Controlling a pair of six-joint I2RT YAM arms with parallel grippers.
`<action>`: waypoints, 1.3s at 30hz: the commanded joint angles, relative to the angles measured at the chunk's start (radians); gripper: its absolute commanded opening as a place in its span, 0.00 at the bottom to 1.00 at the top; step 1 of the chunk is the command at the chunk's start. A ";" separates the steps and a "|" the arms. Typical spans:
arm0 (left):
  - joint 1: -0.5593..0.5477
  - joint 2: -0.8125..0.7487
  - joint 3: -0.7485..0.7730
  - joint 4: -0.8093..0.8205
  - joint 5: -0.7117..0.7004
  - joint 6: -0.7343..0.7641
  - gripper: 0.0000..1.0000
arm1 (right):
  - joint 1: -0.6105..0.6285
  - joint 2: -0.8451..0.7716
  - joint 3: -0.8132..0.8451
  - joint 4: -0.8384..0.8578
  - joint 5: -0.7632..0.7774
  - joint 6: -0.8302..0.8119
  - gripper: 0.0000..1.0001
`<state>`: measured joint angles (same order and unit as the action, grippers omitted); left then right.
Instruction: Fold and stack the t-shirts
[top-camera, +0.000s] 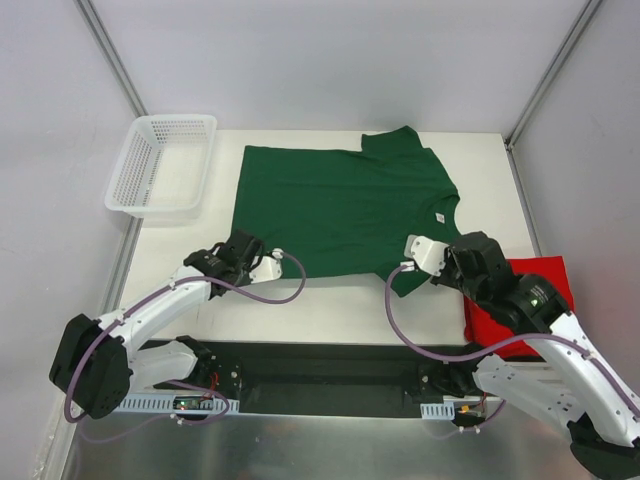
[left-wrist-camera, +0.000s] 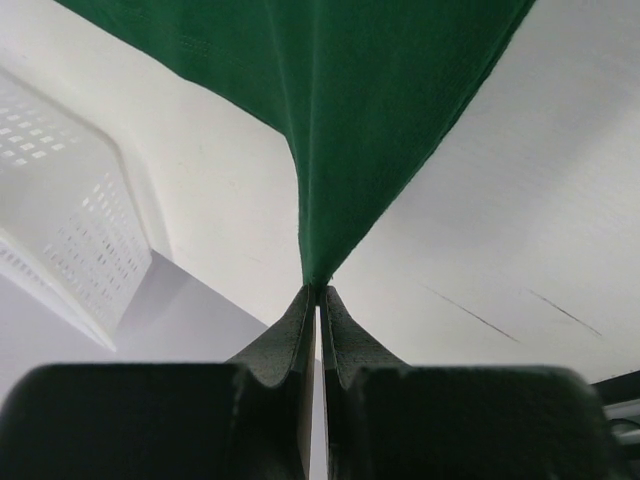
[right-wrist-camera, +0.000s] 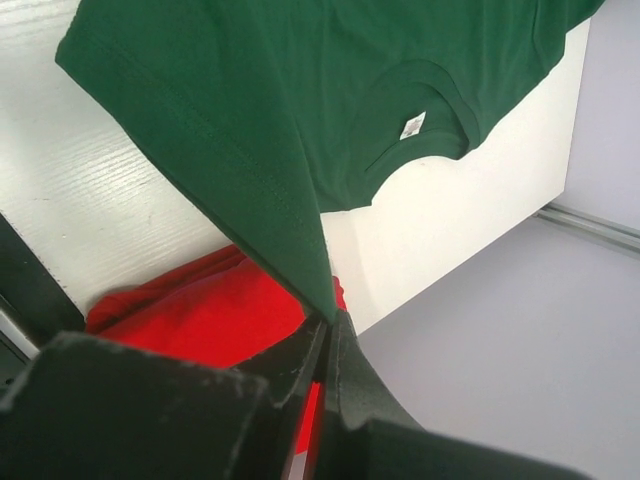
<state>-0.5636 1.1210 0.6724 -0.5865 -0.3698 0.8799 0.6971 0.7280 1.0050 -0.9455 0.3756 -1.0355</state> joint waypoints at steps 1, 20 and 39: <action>-0.001 -0.036 0.029 0.005 -0.040 0.011 0.00 | -0.011 -0.021 0.021 -0.030 -0.029 0.023 0.01; 0.028 -0.165 0.035 0.020 -0.040 0.005 0.00 | -0.065 -0.087 0.024 -0.114 -0.234 -0.012 0.01; 0.068 -0.266 0.035 0.017 -0.060 0.018 0.00 | -0.126 -0.095 0.109 -0.199 -0.346 -0.017 0.01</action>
<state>-0.5140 0.8890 0.6785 -0.5621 -0.4038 0.8833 0.5831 0.6430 1.0622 -1.1183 0.0689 -1.0420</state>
